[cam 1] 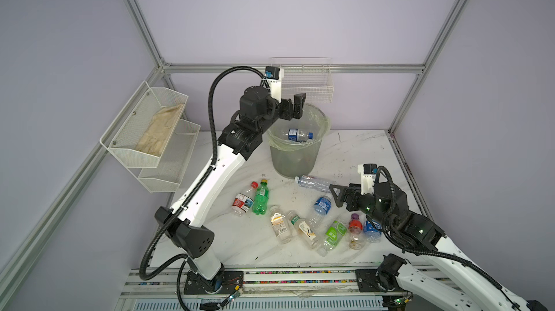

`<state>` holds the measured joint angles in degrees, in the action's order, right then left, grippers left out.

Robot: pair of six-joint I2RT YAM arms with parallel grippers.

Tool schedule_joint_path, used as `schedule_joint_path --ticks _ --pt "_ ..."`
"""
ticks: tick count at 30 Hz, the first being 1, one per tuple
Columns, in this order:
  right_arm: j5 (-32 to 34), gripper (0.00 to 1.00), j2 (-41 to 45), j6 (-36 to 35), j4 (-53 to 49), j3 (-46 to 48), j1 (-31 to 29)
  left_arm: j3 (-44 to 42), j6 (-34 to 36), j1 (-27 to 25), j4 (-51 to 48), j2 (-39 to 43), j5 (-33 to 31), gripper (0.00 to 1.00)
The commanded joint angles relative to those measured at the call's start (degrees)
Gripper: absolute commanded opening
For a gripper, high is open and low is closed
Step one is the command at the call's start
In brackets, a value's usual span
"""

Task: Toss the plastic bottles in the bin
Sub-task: 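Open the left gripper over the wastebasket to drop the Pepsi bottle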

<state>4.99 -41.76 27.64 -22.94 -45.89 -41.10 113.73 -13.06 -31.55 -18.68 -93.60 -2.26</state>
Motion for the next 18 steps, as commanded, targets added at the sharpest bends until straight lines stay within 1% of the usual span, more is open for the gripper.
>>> schedule_joint_path --ticks 1,11,18 --pt "-0.20 0.96 -0.74 0.14 1.49 0.71 0.06 -4.44 -0.74 -0.40 4.50 4.00 -0.46 1.00" --pt "-1.59 0.96 -3.95 1.53 0.96 0.80 0.05 -18.09 -1.07 -1.76 8.21 16.56 -2.51 1.00" --pt "-2.41 0.96 -8.92 3.05 1.01 -0.08 0.06 -29.55 -2.06 -2.11 8.92 24.83 -4.81 1.00"
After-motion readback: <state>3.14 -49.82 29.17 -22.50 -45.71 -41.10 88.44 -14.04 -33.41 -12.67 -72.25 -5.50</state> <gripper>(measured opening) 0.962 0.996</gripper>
